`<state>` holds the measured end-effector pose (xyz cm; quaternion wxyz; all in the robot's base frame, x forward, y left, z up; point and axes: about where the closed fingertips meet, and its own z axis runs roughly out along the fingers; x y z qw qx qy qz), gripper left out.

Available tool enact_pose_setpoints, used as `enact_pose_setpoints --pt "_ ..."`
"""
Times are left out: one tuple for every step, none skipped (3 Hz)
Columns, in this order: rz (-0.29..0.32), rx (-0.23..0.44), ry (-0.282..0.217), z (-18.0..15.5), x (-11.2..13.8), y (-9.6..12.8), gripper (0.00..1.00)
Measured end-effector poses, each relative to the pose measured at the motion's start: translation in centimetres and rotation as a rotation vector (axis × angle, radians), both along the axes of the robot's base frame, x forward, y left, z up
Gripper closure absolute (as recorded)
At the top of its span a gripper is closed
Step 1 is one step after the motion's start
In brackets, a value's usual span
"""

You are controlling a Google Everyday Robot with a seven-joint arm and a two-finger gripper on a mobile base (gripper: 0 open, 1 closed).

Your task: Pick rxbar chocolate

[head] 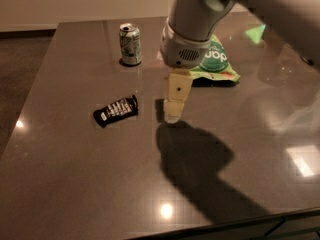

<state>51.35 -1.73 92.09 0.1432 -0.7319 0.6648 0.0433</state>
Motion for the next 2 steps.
enact_pose_setpoints --pt "0.048 -0.015 0.04 -2.1 0.8 2.6 0.0" --pt "0.077 -0.014 0.073 -3.6 1.1 4.7 0.0"
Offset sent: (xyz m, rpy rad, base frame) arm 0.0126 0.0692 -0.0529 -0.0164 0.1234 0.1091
